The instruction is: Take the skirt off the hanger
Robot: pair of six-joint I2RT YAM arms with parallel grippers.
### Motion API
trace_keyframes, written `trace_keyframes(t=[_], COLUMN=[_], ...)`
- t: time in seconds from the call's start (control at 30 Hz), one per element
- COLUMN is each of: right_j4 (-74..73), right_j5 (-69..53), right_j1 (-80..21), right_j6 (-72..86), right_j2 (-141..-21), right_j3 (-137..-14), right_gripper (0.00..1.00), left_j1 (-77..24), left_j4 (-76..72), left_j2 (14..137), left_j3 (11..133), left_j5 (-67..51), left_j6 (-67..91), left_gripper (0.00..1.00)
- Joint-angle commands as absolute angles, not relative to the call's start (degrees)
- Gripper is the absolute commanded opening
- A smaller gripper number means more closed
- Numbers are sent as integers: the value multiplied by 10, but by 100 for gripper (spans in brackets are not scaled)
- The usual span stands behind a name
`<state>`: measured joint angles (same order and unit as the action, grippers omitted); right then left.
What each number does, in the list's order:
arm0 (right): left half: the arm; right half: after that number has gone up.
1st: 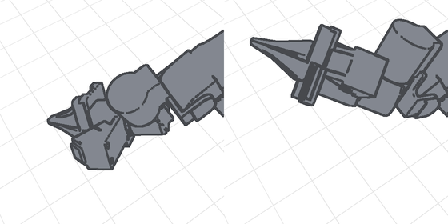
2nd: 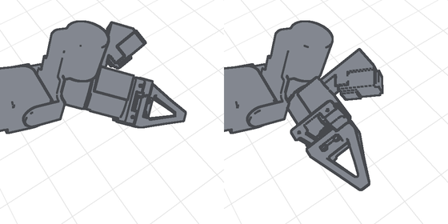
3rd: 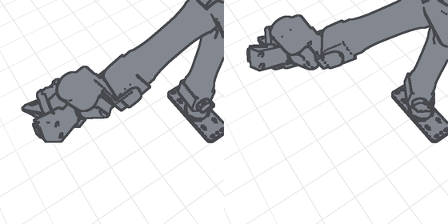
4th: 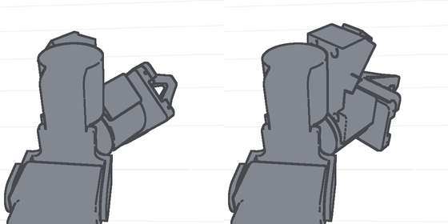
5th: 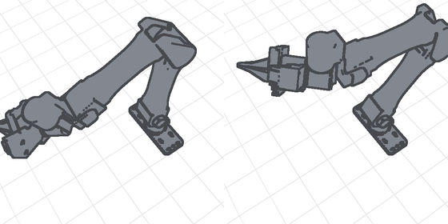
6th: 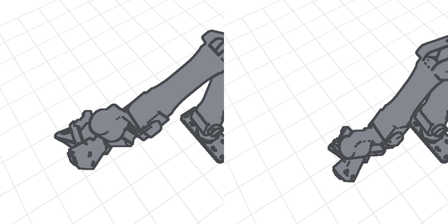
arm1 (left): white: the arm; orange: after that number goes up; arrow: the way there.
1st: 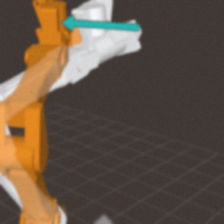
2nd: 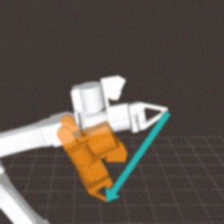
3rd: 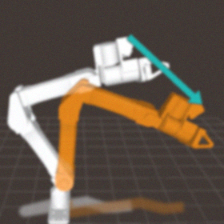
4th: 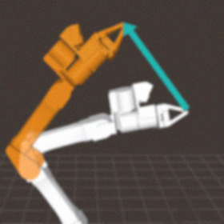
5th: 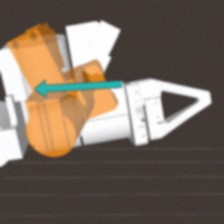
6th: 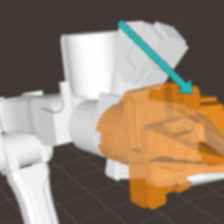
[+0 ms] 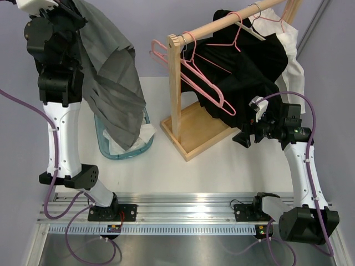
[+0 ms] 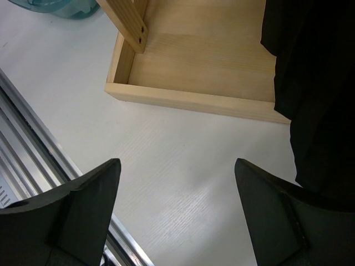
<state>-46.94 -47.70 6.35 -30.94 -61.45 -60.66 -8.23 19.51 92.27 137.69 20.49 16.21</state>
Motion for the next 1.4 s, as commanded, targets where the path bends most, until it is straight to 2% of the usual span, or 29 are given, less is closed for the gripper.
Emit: trace_keyframes(t=[0.0, 0.1, 0.23, 0.47, 0.63, 0.83, 1.0, 1.13, 1.37], right_j4=[-445, -440, -442, -452, -455, -459, -458, -452, -459], right_j5=[-497, -497, -497, -497, -497, -496, -504, -512, -518], right_j1=[68, 68, 68, 69, 69, 69, 69, 69, 69], right_j6=[-303, -301, -305, -310, -314, -314, -315, -310, -312], right_j2=[-602, -603, -602, -604, -606, -605, -613, -625, -614], right_j3=[-602, -601, -598, -595, -599, -595, -595, -606, -606], right_gripper=[91, 91, 91, 91, 91, 91, 91, 92, 92], left_j1=[-70, -69, -66, -62, -61, -61, -62, -61, -61], left_j4=[116, 119, 99, 93, 120, 261, 361, 393, 324], left_j2=[911, 890, 833, 736, 681, 590, 534, 561, 681], left_j3=[1393, 1348, 1198, 1007, 919, 823, 748, 680, 613], left_j5=[219, 213, 212, 212, 165, 128, 149, 156, 132], left_j6=[162, 157, 141, 131, 173, 239, 254, 275, 309], left_gripper=[0, 0, 0, 0, 0, 0, 0, 0, 0])
